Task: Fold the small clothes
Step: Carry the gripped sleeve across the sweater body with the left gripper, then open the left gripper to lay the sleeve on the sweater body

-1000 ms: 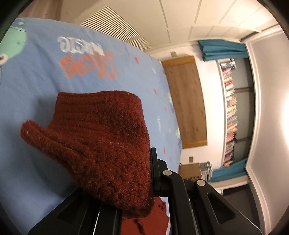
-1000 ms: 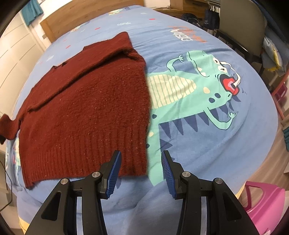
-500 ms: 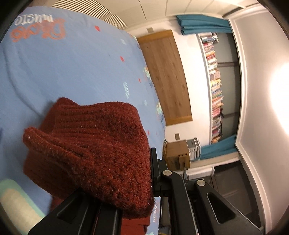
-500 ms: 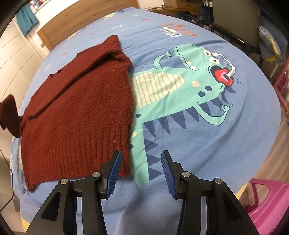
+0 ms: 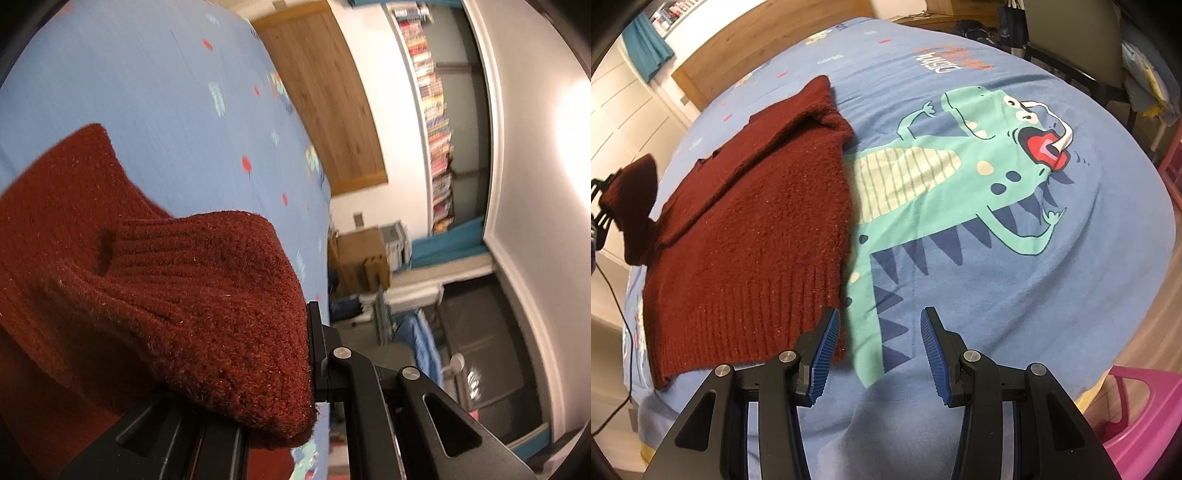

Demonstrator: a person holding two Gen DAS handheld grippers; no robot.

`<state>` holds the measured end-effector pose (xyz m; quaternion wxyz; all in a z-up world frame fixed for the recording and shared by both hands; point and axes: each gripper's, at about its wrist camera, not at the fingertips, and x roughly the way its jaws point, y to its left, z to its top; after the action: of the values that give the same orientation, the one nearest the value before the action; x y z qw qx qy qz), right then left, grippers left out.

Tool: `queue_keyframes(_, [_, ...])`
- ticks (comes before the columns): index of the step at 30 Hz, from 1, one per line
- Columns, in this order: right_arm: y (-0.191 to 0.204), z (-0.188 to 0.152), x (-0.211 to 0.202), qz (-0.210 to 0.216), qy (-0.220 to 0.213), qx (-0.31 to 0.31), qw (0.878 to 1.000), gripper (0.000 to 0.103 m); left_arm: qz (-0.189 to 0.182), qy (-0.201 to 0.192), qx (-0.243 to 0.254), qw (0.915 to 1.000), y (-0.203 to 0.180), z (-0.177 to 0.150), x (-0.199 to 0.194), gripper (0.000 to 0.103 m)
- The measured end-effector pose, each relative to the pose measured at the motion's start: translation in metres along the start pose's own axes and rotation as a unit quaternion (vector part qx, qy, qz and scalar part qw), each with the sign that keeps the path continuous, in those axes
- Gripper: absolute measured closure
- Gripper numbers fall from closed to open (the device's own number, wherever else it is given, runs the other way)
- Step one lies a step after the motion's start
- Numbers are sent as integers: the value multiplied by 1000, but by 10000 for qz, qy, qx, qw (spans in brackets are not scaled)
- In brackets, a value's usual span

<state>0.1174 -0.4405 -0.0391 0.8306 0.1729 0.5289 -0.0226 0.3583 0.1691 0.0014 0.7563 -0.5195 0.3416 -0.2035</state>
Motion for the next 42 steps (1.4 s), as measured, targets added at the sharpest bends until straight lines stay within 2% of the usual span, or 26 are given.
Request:
queue_keyframes(7, [-14,-2,0,-5,31,107,9999,56,495,730,359,9955,1,-47,63,99])
queue_keyframes(11, [-19,-3,1,5,64,142,9999,56,775,1022,412,9909,15,-68,83,99])
queue_keyframes(14, [-19,-2,3,5,86,122,9999,56,1026,1230,458,9860,27,-82,94,99])
queue_keyframes(18, [-20,-3,4,7,89,129,9999,56,1469,1490,675,9755,36,-95,103,98])
queue_keyframes(19, [-20,-3,4,10,89,141,9999,56,1520,1527,714,9739,36,-99,103,95])
queue_keyframes(21, [-21,-3,4,21,91,160,9998,56,1511,1600,705,9729,37,-102,98,93])
queue_keyframes(23, [-22,-3,4,32,98,169,9998,56,1454,1585,654,9744,37,-100,87,83])
queue_keyframes(26, [-22,-4,4,56,103,174,9998,56,1480,1415,629,9768,34,-96,77,76])
queue_keyframes(28, [-22,-5,4,74,106,181,9998,56,1498,1240,474,9798,39,-89,67,75])
queue_keyframes(31, [-22,-5,4,74,104,169,9998,56,1550,1017,258,9823,47,-81,61,77])
queue_keyframes(33, [-23,-5,3,66,100,164,9998,56,1571,1059,255,9816,47,-82,65,86])
queue_keyframes(34, [-24,-5,3,69,99,174,9998,56,1578,1099,312,9808,44,-85,70,93])
queue_keyframes(35, [-24,-5,3,72,99,186,9998,56,1560,1154,427,9801,40,-90,72,95])
queue_keyframes(39, [-26,-6,2,92,96,205,9997,56,1399,1400,810,9769,19,-109,86,95])
queue_keyframes(42, [-26,-7,2,96,104,194,9997,56,1367,1618,1145,9706,6,-125,97,95])
